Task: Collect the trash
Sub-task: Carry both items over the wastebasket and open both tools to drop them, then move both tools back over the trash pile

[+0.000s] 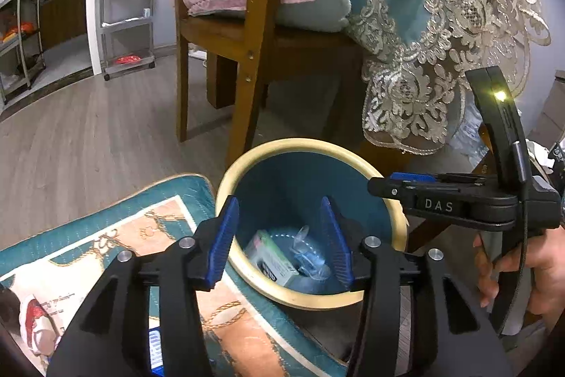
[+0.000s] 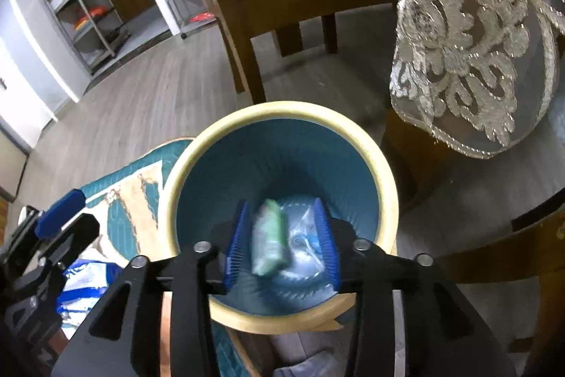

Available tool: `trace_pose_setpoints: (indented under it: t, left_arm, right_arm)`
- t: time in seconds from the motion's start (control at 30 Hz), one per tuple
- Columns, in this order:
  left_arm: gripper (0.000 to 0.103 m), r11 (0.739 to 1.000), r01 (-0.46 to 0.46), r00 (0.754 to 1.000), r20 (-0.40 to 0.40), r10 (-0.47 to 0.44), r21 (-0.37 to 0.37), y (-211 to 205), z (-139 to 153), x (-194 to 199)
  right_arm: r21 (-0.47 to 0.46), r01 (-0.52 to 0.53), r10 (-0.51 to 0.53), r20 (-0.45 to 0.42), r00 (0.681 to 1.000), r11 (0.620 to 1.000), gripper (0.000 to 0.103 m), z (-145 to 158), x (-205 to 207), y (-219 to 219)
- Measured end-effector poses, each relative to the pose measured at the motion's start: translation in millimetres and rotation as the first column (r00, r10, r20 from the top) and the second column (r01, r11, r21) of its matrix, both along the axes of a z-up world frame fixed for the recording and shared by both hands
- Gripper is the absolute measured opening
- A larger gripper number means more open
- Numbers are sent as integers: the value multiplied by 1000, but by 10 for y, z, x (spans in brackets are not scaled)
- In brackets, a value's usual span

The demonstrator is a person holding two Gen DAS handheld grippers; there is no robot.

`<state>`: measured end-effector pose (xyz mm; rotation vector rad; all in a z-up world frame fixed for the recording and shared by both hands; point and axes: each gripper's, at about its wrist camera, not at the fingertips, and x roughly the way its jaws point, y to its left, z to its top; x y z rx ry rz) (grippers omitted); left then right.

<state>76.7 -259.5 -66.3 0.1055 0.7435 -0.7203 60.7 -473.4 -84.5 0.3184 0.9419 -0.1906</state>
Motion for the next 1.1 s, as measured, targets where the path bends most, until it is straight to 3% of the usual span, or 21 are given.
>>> trace_pose_setpoints:
  t: [0.2,0.4,0.8,1.1]
  left_arm:
    - [67,1000,-30,999,32,30,-7,180,128,-27]
    - [82,999,-53,995,79,53,-1,406,303,-113]
    - [91,990,-137,981,143,130,38,1145,562,-277]
    - [93,959,-268,957,140,254,94,2041,616,-321]
  right_arm:
    - [-14,-2,3,30,1000,1000,67,111,-1,67]
    - [-40,-25,28,65,997,999,81,258,-17,228]
    - [-63,-92,99,119,988,994,91,494,-40,642]
    - [-108,-237,248,102,963,965,93,469,-51,1305]
